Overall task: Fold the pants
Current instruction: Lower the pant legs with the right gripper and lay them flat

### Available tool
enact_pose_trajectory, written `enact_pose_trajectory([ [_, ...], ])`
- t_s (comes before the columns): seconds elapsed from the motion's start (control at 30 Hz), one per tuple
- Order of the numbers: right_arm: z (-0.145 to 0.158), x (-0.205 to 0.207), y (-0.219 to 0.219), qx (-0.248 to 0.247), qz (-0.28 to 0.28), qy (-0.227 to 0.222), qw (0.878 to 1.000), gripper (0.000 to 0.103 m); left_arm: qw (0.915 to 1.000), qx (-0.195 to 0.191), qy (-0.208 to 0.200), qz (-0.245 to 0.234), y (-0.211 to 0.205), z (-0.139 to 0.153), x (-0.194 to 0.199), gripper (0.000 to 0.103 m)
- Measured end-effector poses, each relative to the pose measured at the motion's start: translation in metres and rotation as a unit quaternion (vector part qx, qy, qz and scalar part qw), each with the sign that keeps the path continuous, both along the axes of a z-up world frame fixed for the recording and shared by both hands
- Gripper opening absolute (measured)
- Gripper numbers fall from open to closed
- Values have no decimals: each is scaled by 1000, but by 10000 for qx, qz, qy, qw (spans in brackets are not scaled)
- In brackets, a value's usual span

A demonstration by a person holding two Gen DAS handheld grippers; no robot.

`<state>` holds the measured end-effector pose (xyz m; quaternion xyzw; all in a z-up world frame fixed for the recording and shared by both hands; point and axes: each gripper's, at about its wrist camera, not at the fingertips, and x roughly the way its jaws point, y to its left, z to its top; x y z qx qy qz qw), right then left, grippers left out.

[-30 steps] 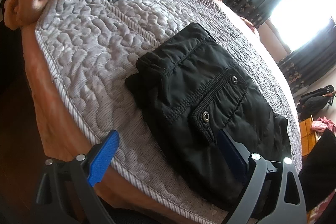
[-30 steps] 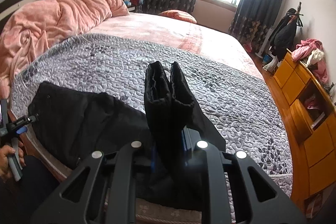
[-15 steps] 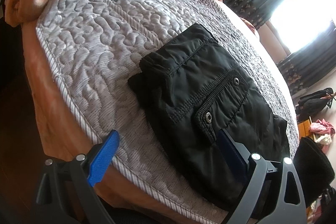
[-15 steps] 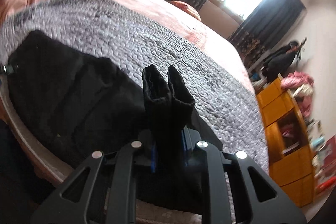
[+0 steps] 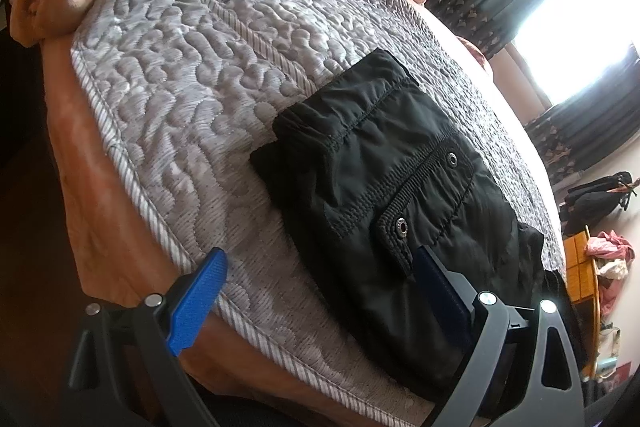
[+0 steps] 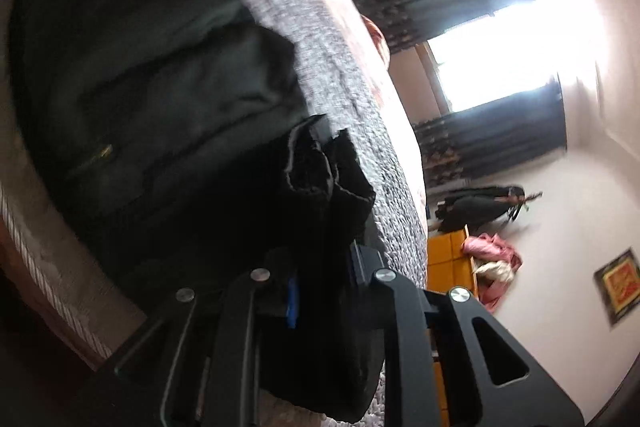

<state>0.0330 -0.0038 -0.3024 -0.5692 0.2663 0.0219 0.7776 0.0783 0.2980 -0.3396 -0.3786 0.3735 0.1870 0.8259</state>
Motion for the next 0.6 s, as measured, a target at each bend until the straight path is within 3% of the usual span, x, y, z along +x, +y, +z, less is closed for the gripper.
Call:
enact_pose_trajectory([
  [0.17, -28, -2, 5, -181, 100, 240, 9995, 24, 10000, -21, -13, 10, 2, -1, -1, 94],
  [0.37, -24, -14, 8, 167, 419, 715, 9964, 46, 10000, -38, -22, 15, 3, -1, -2, 94],
  [0.43, -7, -19, 8, 610, 533, 1085, 9908, 67, 10000, -58, -32, 16, 3, -1, -2, 94],
  [0.5, 19, -19, 3, 1323, 509, 1518, 9782, 68, 10000, -76, -40, 18, 4, -1, -2, 94],
  [0.6, 62, 10, -11, 2539, -25, 1846, 9495, 68, 9999, -87, -60, 20, 4, -2, -2, 95],
])
